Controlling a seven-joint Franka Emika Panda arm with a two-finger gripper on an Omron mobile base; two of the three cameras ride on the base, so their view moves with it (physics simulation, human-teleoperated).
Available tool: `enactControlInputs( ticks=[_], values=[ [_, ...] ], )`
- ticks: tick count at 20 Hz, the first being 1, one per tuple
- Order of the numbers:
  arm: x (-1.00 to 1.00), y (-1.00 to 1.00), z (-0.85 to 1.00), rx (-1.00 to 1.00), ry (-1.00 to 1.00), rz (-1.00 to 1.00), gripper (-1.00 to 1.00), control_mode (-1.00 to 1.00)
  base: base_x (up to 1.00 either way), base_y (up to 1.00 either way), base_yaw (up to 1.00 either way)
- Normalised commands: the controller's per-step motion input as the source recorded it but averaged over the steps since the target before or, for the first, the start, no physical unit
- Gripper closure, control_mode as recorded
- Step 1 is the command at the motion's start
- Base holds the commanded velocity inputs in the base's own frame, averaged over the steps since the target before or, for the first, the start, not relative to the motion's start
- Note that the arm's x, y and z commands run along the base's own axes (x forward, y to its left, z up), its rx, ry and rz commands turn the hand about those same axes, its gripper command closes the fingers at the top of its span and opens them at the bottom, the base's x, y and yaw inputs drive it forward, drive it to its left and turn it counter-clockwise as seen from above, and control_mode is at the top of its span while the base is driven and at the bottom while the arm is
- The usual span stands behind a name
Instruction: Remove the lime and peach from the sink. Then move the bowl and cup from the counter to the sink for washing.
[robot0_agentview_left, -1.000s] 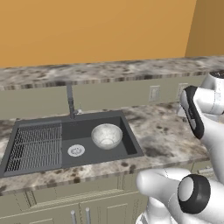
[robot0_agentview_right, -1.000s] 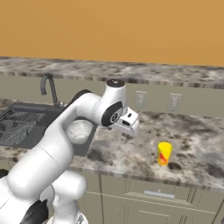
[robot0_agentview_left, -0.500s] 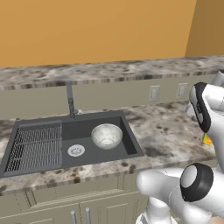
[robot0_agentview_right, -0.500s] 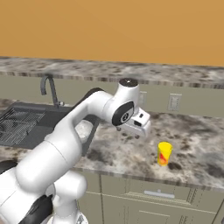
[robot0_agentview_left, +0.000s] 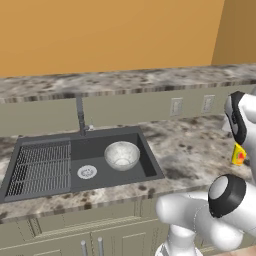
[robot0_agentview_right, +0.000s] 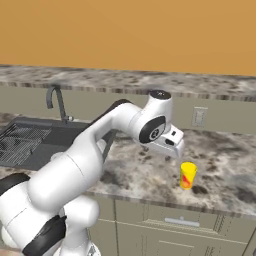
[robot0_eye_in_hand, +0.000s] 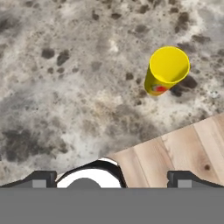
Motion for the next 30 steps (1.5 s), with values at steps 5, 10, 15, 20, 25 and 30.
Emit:
enactControlInputs(
  ticks=[5, 10, 15, 20, 25, 30],
  values=[
    [0.00, -0.23, -0.08, 0.01, 0.04, 0.00, -1.00, -1.00, 0.00, 0.00, 0.00],
    [0.01, -0.12, -0.19, 0.06, 0.00, 0.00, -1.00, -1.00, 0.00, 0.00, 0.00],
    [0.04, -0.09, -0.20, 0.04, 0.00, 0.00, -1.00, -1.00, 0.00, 0.00, 0.00],
    [0.10, -0.08, -0.10, 0.00, 0.00, 0.00, -1.00, -1.00, 0.00, 0.00, 0.00],
    [0.12, -0.06, -0.07, 0.00, 0.00, 0.00, -1.00, -1.00, 0.00, 0.00, 0.00],
    [0.10, -0.06, -0.06, 0.00, 0.04, 0.00, -1.00, -1.00, 0.00, 0.00, 0.00]
  ],
)
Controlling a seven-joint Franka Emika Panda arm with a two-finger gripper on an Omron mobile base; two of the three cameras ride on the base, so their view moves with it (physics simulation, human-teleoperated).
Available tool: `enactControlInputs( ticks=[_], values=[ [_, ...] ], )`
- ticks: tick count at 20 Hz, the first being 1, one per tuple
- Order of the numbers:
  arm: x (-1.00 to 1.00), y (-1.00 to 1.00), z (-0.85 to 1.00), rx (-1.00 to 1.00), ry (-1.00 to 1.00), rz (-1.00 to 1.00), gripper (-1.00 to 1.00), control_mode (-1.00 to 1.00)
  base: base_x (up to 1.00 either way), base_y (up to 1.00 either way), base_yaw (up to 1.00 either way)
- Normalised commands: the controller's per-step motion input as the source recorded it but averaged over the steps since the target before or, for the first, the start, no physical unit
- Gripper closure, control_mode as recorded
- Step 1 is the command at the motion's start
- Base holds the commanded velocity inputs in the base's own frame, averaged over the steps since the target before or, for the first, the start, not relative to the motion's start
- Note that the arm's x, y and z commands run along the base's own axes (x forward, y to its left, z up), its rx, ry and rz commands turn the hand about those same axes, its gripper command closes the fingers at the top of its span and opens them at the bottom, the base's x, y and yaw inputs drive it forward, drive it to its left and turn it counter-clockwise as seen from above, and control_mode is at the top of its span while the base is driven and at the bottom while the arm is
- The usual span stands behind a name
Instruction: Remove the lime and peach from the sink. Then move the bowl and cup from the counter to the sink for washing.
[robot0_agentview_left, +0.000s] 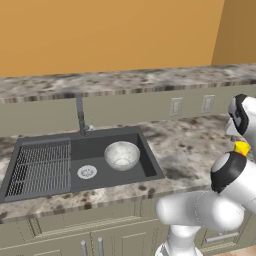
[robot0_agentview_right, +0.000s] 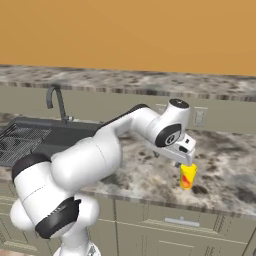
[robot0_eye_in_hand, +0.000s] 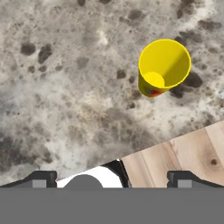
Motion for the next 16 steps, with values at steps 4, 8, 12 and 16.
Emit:
enactControlInputs(
  ticks=[4, 8, 12, 16],
  values=[
    [0.08, -0.06, -0.07, 0.00, 0.04, 0.00, -1.00, -1.00, 0.00, 0.00, 0.00],
    [0.04, -0.06, -0.06, 0.00, 0.01, 0.00, -1.00, -1.00, 0.00, 0.00, 0.00],
    [0.00, -0.01, -0.07, 0.00, 0.00, 0.00, -1.00, -1.00, 0.00, 0.00, 0.00],
    [0.00, 0.00, -0.06, 0.00, 0.00, 0.00, -1.00, -1.00, 0.00, 0.00, 0.00]
  ],
)
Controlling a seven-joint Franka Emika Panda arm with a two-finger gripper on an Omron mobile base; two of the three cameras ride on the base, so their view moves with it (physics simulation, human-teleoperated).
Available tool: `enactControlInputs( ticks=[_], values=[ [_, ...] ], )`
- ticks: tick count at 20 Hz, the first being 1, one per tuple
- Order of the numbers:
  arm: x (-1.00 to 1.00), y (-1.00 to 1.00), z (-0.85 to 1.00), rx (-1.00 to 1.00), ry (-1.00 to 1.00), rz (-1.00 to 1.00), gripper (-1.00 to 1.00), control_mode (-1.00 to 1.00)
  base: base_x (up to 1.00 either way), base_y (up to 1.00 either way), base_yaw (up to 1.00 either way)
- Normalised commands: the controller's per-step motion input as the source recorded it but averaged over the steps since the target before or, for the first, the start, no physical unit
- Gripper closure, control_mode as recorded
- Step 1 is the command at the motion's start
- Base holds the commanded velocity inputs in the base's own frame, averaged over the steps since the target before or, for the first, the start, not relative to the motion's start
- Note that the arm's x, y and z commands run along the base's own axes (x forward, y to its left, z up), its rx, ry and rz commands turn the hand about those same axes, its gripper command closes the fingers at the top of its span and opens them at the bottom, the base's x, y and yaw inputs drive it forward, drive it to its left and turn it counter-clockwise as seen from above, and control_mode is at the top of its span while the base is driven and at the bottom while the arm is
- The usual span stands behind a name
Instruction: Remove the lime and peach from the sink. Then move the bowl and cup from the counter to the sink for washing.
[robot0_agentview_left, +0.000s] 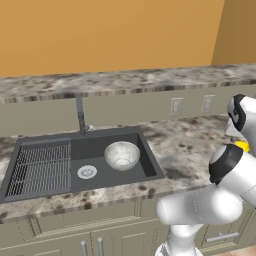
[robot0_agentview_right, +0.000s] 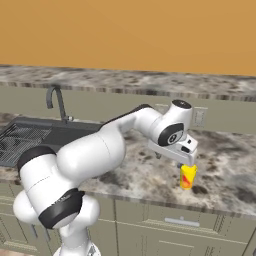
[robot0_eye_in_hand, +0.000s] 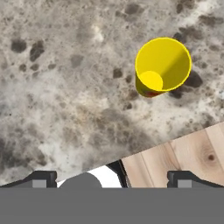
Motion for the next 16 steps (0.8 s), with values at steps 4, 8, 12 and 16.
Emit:
enactControlInputs(
  ticks=[4, 8, 12, 16],
  values=[
    [0.02, 0.00, -0.08, 0.00, 0.00, 0.00, -1.00, -1.00, 0.00, 0.00, 0.00],
    [0.05, 0.00, -0.10, 0.00, 0.00, 0.00, -1.00, -1.00, 0.00, 0.00, 0.00],
    [0.02, 0.00, -0.09, 0.00, 0.01, 0.00, -1.00, -1.00, 0.00, 0.00, 0.00],
    [0.02, 0.00, -0.09, 0.00, 0.01, 0.00, -1.00, -1.00, 0.00, 0.00, 0.00]
  ],
)
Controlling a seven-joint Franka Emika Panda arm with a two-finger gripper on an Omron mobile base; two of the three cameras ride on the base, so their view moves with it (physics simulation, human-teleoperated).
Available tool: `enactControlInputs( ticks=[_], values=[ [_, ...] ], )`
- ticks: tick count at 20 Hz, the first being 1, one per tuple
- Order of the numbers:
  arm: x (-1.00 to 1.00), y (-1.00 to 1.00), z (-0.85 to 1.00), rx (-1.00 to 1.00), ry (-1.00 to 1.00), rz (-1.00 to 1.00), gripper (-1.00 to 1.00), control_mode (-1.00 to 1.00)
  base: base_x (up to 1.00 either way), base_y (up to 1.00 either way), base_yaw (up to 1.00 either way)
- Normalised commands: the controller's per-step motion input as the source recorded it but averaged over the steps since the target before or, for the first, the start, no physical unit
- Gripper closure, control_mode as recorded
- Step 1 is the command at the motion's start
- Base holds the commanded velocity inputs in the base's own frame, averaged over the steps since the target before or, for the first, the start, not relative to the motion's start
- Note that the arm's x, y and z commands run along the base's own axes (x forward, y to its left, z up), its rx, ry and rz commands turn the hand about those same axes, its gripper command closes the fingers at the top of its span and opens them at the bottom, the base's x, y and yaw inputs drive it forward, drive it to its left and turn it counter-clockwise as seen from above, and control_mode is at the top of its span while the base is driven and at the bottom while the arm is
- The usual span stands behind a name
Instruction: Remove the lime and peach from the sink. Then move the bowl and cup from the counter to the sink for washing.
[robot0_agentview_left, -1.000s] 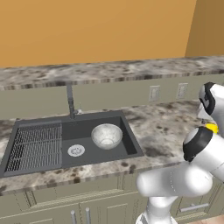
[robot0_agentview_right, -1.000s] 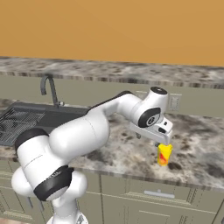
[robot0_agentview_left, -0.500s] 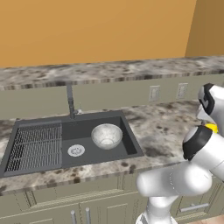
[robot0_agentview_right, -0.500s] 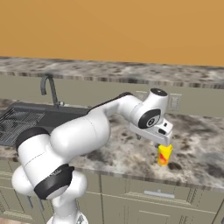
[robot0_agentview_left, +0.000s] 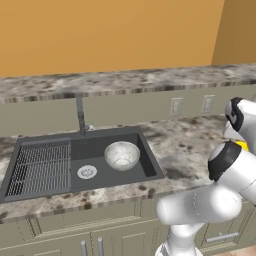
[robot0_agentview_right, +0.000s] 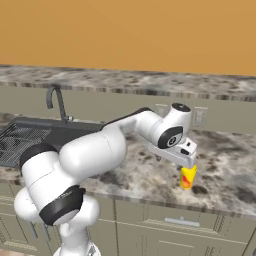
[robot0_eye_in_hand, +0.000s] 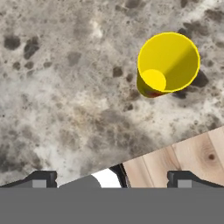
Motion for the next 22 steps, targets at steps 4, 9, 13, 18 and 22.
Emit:
enactControlInputs(
  ticks=[4, 9, 13, 18, 22],
  values=[
    [0.01, 0.00, -0.11, 0.00, 0.02, 0.00, -1.00, -1.00, 0.00, 0.00, 0.00],
    [0.03, 0.00, -0.10, 0.00, 0.04, 0.00, -1.00, -1.00, 0.00, 0.00, 0.00],
    [0.05, 0.00, -0.09, 0.00, 0.01, 0.00, -1.00, -1.00, 0.00, 0.00, 0.00],
    [0.10, 0.00, -0.04, 0.00, 0.00, 0.01, -1.00, -1.00, 0.00, 0.00, 0.00],
    [0.12, 0.00, -0.02, 0.00, 0.00, 0.02, -1.00, -1.00, 0.00, 0.00, 0.00]
  ],
)
